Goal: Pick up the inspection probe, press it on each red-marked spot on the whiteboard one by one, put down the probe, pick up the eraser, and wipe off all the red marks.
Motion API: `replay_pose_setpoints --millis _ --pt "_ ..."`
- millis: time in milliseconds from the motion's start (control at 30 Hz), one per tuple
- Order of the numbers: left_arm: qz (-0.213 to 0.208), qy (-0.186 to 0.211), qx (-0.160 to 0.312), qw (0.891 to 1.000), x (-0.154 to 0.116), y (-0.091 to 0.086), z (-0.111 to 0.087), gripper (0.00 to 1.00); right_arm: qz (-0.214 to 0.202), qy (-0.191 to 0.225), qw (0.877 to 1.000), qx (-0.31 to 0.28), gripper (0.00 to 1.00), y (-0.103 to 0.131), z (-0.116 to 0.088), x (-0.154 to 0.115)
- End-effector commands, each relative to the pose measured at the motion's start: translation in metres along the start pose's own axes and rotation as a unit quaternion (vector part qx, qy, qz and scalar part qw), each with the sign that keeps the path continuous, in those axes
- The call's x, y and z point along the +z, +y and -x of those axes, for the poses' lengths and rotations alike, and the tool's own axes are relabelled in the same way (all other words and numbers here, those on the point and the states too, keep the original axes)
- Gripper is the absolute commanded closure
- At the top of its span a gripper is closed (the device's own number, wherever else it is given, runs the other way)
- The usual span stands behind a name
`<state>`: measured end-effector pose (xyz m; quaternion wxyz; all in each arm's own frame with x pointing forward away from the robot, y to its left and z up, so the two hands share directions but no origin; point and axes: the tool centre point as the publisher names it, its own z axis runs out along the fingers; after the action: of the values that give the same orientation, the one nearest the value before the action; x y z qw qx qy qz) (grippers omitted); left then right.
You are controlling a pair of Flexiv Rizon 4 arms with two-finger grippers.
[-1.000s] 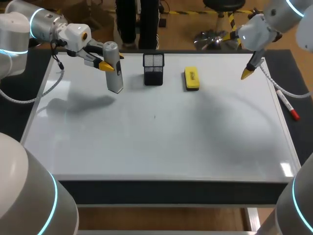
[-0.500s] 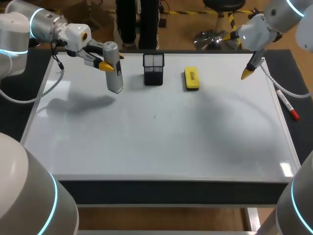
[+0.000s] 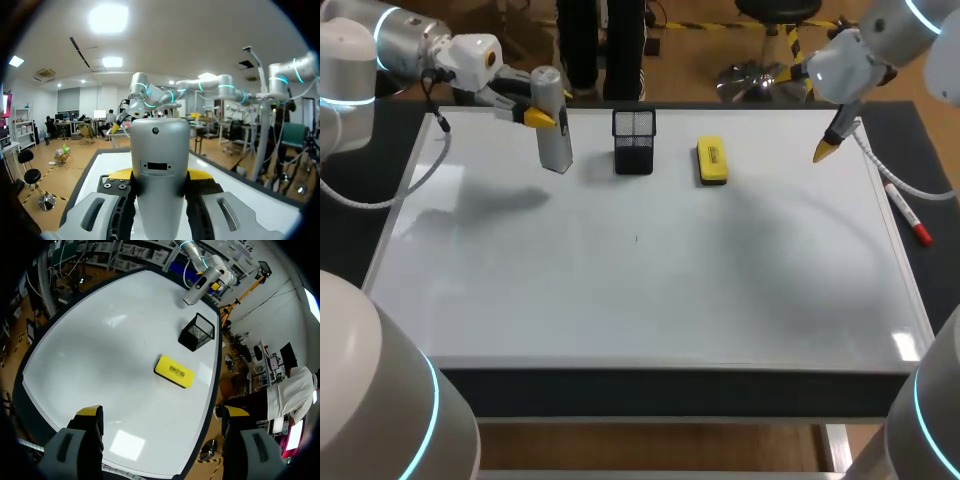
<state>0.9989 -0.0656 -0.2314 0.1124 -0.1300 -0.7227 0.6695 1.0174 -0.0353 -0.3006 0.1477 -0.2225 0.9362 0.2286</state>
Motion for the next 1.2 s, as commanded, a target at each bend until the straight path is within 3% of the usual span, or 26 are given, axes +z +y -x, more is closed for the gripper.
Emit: replay_pose_setpoints --millis 33,267,667,1200 --pt "0.022 -0.078 0.004 0.997 0.006 -0.020 -0.008 1.00 -0.002 0.002 1.000 -0.001 0.00 0.000 0.000 0.000" --pt "0.023 -0.124 0.011 0.992 0.014 -0.045 0.013 1.00 -0.002 0.002 1.000 -0.001 0.00 0.000 0.000 0.000" --pt "0.017 -0.146 0.040 0.988 0.033 -0.075 0.049 1.00 -0.002 0.002 1.000 -0.001 0.00 0.000 0.000 0.000" --pt "0.001 -0.149 0.048 0.988 0.064 -0.079 0.080 1.00 -0.002 0.002 1.000 -0.001 0.00 0.000 0.000 0.000"
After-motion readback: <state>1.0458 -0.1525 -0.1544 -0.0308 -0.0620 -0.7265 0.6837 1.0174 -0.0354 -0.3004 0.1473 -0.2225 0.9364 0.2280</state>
